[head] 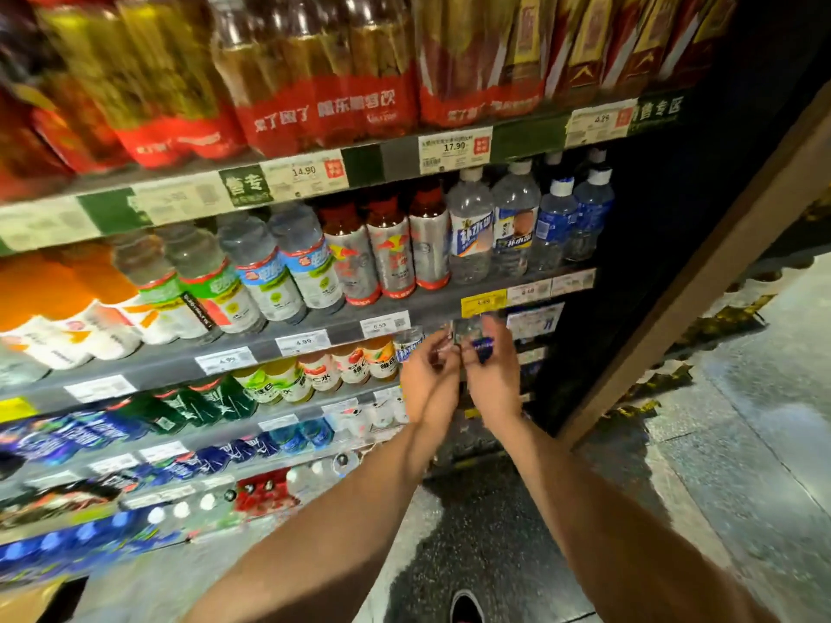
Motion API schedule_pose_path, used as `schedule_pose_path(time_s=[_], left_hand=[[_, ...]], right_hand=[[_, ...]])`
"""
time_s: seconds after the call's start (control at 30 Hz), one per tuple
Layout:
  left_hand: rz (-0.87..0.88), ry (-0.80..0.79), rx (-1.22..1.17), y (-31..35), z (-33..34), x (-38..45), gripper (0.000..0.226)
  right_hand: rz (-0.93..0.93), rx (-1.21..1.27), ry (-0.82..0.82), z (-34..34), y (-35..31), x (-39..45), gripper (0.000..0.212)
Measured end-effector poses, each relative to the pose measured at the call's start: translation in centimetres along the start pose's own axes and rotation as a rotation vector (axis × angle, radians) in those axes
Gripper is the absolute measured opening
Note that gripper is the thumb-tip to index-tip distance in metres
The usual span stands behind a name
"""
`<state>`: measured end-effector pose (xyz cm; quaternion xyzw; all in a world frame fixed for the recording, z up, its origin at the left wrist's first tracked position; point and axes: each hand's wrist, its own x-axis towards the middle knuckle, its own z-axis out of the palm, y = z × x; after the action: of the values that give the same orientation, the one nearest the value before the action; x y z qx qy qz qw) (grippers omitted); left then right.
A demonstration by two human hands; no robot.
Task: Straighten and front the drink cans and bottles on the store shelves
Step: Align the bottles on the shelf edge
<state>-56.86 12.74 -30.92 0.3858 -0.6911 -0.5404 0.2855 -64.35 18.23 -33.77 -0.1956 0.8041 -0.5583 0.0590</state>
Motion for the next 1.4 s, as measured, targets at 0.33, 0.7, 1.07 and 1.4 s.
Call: schedule_pose_path(time_s=[0.33, 0.7, 1.07, 1.4], left_hand=[[-0.15, 0.078, 0.02, -12.5, -7.4, 0.8, 0.022], [-0.274, 0.22, 0.105, -18.4, 0.6, 10.1, 0.027], [-0.302, 0.425, 0.028, -19.4, 3.4, 11.9, 0.026], [-0.162, 0.515, 0.006, -21.3, -1.3, 12.6, 0.028]], right_hand=[[0.249, -0.025, -0.071, 8.4, 4.5, -4.9, 0.046], [0.208, -0.122, -0.009, 12.8, 13.0, 2.9, 0.024], [0.157, 0.026, 0.065, 15.4, 14.9, 3.9, 0.021], [0.14, -0.012, -0.118, 18.4, 12.8, 2.3, 0.005]])
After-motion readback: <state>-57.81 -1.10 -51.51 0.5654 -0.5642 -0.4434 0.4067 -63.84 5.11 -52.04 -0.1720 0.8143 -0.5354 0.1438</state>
